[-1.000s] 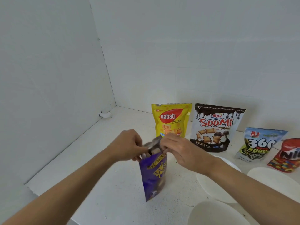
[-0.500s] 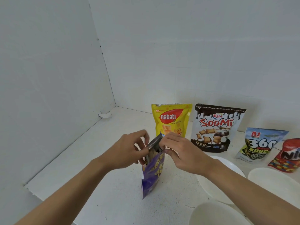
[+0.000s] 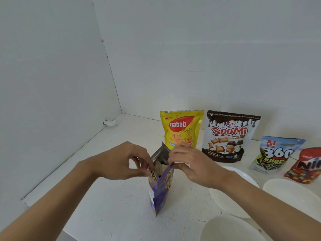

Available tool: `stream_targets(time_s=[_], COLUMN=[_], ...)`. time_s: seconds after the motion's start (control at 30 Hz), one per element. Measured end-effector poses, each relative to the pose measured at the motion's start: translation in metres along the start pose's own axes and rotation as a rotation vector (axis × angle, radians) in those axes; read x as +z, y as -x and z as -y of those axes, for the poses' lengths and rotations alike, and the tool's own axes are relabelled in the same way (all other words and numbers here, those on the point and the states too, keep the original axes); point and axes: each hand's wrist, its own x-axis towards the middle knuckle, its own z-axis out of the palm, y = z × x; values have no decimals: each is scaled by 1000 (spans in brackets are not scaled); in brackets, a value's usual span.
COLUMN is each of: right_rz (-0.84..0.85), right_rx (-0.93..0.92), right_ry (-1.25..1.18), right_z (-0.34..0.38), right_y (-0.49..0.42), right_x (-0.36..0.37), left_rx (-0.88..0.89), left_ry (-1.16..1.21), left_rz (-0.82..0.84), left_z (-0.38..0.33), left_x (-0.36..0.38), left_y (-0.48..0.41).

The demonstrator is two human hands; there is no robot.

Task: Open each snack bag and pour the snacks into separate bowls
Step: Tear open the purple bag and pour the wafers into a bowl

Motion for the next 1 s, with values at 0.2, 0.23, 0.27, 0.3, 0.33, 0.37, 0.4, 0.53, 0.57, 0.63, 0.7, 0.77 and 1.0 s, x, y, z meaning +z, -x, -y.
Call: stream_targets(time_s=[0.2, 0.23, 0.27, 0.3, 0.33, 0.37, 0.4, 0.53, 0.57, 0.63, 0.7, 0.77, 1.0], right_rz=[10, 4, -5, -15, -26, -35, -43, -70, -73, -76, -79, -93, -155], right_rx=[29, 28, 28, 28, 29, 30, 34, 49, 49, 40, 38, 42, 68], right_ry=[33, 61, 85, 103, 116, 127, 135, 131, 120, 97, 93, 115, 177], right_z=[-8, -8, -7, -6, -5, -4, -3, -2, -1, 0, 0, -2, -2], right_y=[10, 10, 10, 9, 8, 7, 7, 10, 10, 10, 11, 12, 12], right_x=[-9, -10, -11, -12, -12, -12, -12, -3, -1, 1, 1, 0, -3], left_rx=[38, 28, 16, 7, -1, -4, -5, -50, -54, -48, -41, -51, -74], left_ry=[-176, -198, -215, -233, -251, -262, -265, -231, -224, -215, -220, -245, -259], left_rz=[-68, -69, -75, -83, -87, -84, -77, -37, -16, 8, 1, -12, -118], left_z=[20, 21, 22, 22, 22, 21, 20, 9, 7, 5, 4, 5, 17], left_x=[-6, -8, -10, -11, -11, -9, -5, 12, 15, 18, 17, 13, 10], left_y=[5, 6, 7, 7, 7, 6, 4, -4, -6, -6, -6, -4, -7])
